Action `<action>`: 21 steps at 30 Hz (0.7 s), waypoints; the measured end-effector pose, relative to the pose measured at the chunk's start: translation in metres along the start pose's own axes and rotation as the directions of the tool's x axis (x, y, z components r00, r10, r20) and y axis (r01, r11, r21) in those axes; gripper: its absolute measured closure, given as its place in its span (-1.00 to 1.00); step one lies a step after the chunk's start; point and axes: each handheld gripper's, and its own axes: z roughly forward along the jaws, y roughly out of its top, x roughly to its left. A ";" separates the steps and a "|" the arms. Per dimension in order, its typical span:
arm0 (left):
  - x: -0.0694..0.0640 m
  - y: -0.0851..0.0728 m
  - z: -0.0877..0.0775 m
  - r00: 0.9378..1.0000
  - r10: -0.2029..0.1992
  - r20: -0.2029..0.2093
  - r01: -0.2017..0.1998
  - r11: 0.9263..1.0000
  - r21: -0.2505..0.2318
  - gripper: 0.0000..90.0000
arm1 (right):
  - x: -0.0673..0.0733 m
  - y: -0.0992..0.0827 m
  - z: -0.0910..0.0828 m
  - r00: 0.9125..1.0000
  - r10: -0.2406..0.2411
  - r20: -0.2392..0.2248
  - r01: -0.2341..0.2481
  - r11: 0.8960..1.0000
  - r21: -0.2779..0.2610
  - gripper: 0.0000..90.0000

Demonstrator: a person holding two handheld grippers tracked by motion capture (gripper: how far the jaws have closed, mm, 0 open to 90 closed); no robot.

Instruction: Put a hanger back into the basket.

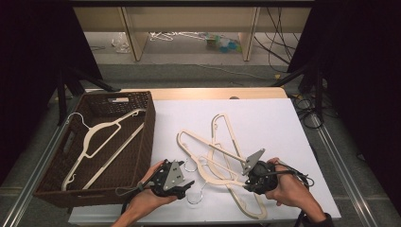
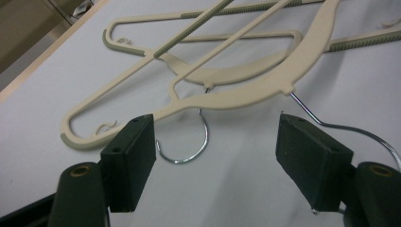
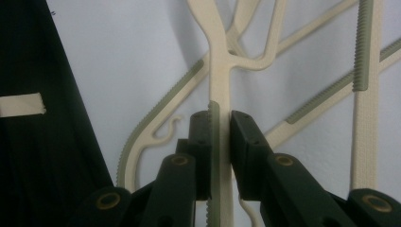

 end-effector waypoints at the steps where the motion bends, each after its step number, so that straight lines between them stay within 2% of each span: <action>1: 0.000 0.001 0.004 1.000 0.022 0.000 -0.022 1.000 0.010 -0.33 | 0.000 0.000 -0.001 1.000 -0.001 -0.007 0.001 1.000 -0.004 0.76; 3: 0.001 0.003 0.012 0.997 0.075 0.008 -0.075 0.997 0.033 -0.30 | 0.000 -0.001 -0.002 1.000 0.002 -0.012 -0.002 1.000 -0.003 0.76; 4: 0.001 0.002 0.015 0.997 0.079 0.016 -0.079 0.996 0.035 -0.28 | 0.001 -0.001 -0.003 1.000 0.012 -0.008 -0.012 1.000 -0.002 0.76; 7: 0.001 0.002 0.024 0.991 0.135 0.000 -0.135 0.988 0.072 -0.27 | 0.000 -0.002 -0.004 1.000 0.000 -0.012 0.000 1.000 0.000 0.76; 10: 0.002 0.002 0.029 0.990 0.141 0.003 -0.141 0.987 0.079 -0.25 | 0.001 -0.002 -0.005 1.000 0.004 -0.012 -0.004 1.000 0.003 0.76; 14: 0.000 0.003 0.036 0.984 0.176 0.022 -0.177 0.981 0.083 -0.26 | 0.000 -0.001 -0.005 1.000 -0.006 -0.017 0.006 1.000 -0.004 0.76; 16: -0.002 0.004 0.040 0.977 0.211 0.013 -0.212 0.973 0.088 -0.27 | 0.001 -0.002 -0.006 1.000 0.002 -0.018 -0.002 1.000 -0.002 0.76; 17: -0.003 0.005 0.041 0.976 0.219 0.014 -0.220 0.972 0.089 -0.29 | 0.000 -0.001 -0.006 1.000 -0.010 -0.014 0.010 1.000 -0.003 0.76; 21: -0.004 0.008 0.047 0.972 0.236 0.019 -0.237 0.969 0.067 -0.38 | 0.001 -0.001 -0.009 1.000 -0.013 -0.020 0.013 1.000 -0.011 0.76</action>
